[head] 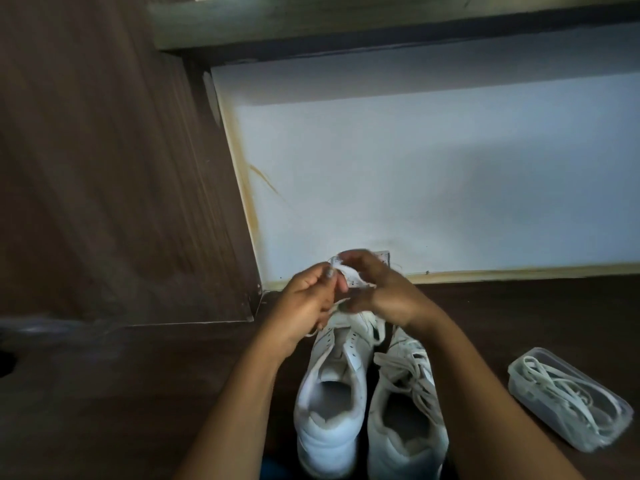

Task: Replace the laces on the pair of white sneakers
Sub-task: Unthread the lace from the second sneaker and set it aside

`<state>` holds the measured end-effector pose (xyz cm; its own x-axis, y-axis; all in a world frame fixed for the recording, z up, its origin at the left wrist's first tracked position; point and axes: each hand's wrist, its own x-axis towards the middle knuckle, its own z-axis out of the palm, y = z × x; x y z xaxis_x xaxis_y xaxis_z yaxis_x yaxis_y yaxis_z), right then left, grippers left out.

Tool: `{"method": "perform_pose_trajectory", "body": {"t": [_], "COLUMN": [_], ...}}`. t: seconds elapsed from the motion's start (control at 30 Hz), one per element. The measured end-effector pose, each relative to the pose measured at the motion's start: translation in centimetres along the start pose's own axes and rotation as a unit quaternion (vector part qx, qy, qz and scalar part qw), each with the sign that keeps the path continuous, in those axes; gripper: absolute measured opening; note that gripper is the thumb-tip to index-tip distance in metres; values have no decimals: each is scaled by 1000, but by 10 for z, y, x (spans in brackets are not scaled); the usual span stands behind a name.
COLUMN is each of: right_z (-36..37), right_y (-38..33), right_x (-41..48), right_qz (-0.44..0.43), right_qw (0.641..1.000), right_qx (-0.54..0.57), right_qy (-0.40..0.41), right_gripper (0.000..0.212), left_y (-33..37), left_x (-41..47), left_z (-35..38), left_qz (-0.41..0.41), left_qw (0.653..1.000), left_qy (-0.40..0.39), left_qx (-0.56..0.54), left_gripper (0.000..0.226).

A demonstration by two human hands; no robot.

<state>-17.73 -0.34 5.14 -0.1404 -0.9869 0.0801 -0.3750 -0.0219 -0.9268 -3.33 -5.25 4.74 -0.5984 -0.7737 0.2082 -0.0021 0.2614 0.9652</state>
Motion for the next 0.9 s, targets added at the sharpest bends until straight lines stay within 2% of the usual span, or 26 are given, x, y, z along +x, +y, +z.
{"method": "perform_pose_trajectory", "body": {"t": [0.03,0.07,0.1,0.13,0.2,0.3,0.33,0.37,0.4,0.43,0.47,0.5,0.53,0.57,0.63,0.7,0.77,0.8,0.9], "right_z": [5,11,15,15,8,-7,-10,-13,-16,-18,-21,-23,-23,-22,-18,-13,-8,-5,7], "right_y": [-2,-3,-4,-4,-4,3,7,9,10,9,7,3,-1,-6,-6,-2,4,5,8], "right_x": [-6,-10,-13,-16,-23,-33,-35,-36,-35,-34,-32,-31,-29,-29,-26,-22,-20,-20,-22], "right_qz": [-26,-48,-64,-71,-55,6,19,24,23,14,-2,-20,-38,-53,-57,-33,1,18,52], "right_qw": [998,996,996,996,998,991,987,987,990,989,981,966,948,936,939,956,972,981,996], "right_qx": [6,15,29,39,39,60,67,70,84,125,187,256,315,349,337,280,218,180,74], "right_qy": [-53,-71,-59,-33,-18,-120,-142,-141,-116,-81,-52,-36,-27,-16,27,77,87,70,-4], "right_gripper": [36,21,13,15,20,15,13,11,10,11,18,24,25,22,17,15,11,10,12], "left_y": [8,13,19,23,28,34,35,35,29,21,12,3,-3,-4,1,5,8,7,5], "left_x": [-3,-4,-4,-5,-7,-15,-16,-16,-12,-9,-6,-4,-3,-4,-8,-6,-1,3,7], "left_z": [-1,-1,-2,-4,-10,-22,-25,-26,-25,-21,-15,-5,5,13,25,27,24,22,12], "left_qz": [10,17,19,18,11,15,10,-7,-15,4,40,72,82,69,16,-34,-58,-56,-49], "left_qw": [998,992,981,967,914,808,803,827,883,950,988,990,982,982,993,993,952,926,864], "left_qy": [11,33,69,114,178,136,111,94,91,98,111,105,78,49,45,112,182,209,247], "left_qx": [-55,-119,-179,-229,-365,-573,-585,-555,-460,-297,-99,66,153,167,104,-35,-240,-308,-435], "left_gripper": [35,36,35,34,29,30,29,27,24,22,20,22,28,36,53,51,37,31,24]}}
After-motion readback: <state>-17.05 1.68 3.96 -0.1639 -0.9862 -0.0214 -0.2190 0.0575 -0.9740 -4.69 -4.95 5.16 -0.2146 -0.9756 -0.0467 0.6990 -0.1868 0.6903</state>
